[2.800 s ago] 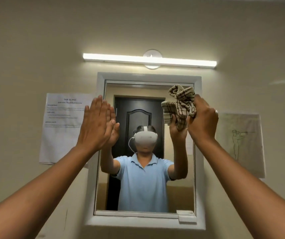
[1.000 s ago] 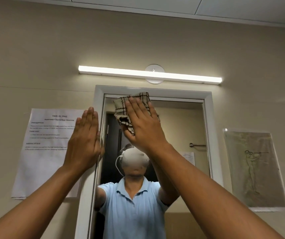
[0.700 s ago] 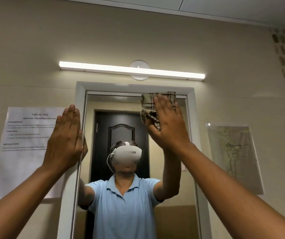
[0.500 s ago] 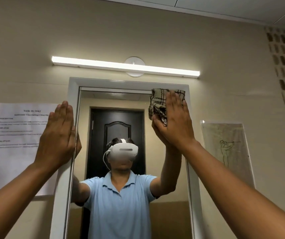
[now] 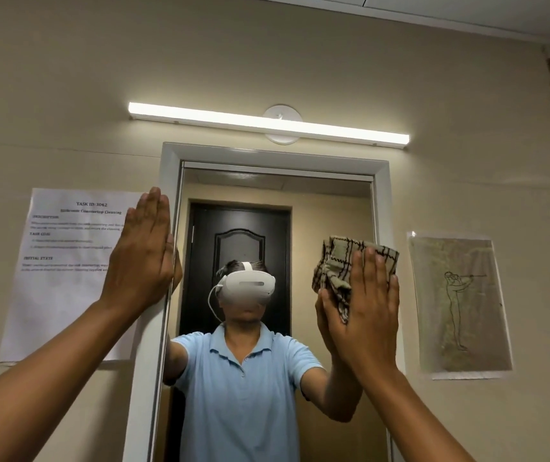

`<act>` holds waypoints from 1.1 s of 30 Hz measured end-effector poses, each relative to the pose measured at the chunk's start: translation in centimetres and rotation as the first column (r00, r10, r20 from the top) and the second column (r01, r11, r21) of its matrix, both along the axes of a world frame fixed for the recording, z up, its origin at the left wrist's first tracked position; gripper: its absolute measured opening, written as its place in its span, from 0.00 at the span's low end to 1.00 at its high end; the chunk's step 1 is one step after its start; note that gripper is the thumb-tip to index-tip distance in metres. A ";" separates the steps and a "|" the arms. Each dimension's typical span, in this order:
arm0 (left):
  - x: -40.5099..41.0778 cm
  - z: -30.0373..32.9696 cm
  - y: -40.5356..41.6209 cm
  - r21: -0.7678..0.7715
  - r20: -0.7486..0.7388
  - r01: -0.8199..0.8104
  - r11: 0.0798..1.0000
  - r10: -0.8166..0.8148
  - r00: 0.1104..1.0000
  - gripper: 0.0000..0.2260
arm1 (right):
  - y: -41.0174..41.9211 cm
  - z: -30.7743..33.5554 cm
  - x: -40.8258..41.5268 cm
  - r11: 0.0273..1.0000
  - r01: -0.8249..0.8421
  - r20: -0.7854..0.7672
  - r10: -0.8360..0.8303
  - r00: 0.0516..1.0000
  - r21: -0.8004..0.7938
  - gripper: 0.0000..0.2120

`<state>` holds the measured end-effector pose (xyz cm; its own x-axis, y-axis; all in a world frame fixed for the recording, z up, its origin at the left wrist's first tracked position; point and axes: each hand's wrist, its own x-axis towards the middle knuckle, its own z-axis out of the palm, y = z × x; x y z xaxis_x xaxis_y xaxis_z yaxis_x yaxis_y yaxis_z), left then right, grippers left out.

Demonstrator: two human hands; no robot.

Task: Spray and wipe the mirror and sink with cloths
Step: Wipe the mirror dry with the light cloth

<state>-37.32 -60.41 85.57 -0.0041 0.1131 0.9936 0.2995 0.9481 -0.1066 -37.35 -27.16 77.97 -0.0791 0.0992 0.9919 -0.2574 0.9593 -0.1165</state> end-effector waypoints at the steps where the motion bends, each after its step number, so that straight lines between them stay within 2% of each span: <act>1: 0.0 0.0 0.0 -0.003 0.002 -0.001 1.000 0.001 1.000 0.28 | -0.2 0.2 -0.1 1.000 -0.005 0.002 0.005 1.000 -0.013 0.37; 6: 0.0 0.0 -0.1 -0.010 0.004 0.003 1.000 -0.003 1.000 0.29 | -2.8 5.3 -0.5 0.998 -0.039 0.007 0.040 0.999 -0.049 0.37; 10: -0.2 0.0 -0.3 -0.010 0.017 0.015 1.000 -0.014 1.000 0.29 | -6.4 10.6 -0.5 0.999 -0.035 0.000 0.035 0.999 0.028 0.37; 14: -0.1 -0.1 -0.2 -0.006 0.032 0.031 1.000 -0.030 0.999 0.30 | -10.1 12.5 -0.8 0.993 -0.010 -0.015 0.011 1.000 0.120 0.38; 17: 0.1 0.0 0.0 -0.004 0.032 0.062 0.998 -0.062 0.998 0.29 | -12.4 12.7 -0.9 0.984 0.002 -0.008 -0.001 1.000 0.180 0.38; 23: 0.2 -0.2 -0.6 -0.003 0.049 0.116 0.993 -0.115 0.992 0.27 | -18.6 12.5 0.4 0.916 -0.036 0.040 0.022 0.999 0.398 0.36; 27: 0.7 -0.6 -1.9 -0.069 0.065 0.117 0.991 -0.113 0.991 0.27 | -19.9 10.8 0.7 0.906 -0.037 0.060 0.013 0.998 0.421 0.39; 33: 1.2 -2.6 -2.7 -0.121 0.093 0.070 0.990 -0.059 0.994 0.28 | -19.6 5.4 0.8 0.886 -0.079 0.044 0.066 0.997 0.457 0.37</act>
<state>-36.12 -63.11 83.01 -0.0805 0.2379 0.9680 0.3727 0.9078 -0.1921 -36.51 -46.80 83.37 -0.0958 -0.3728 0.9229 -0.3316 0.8862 0.3236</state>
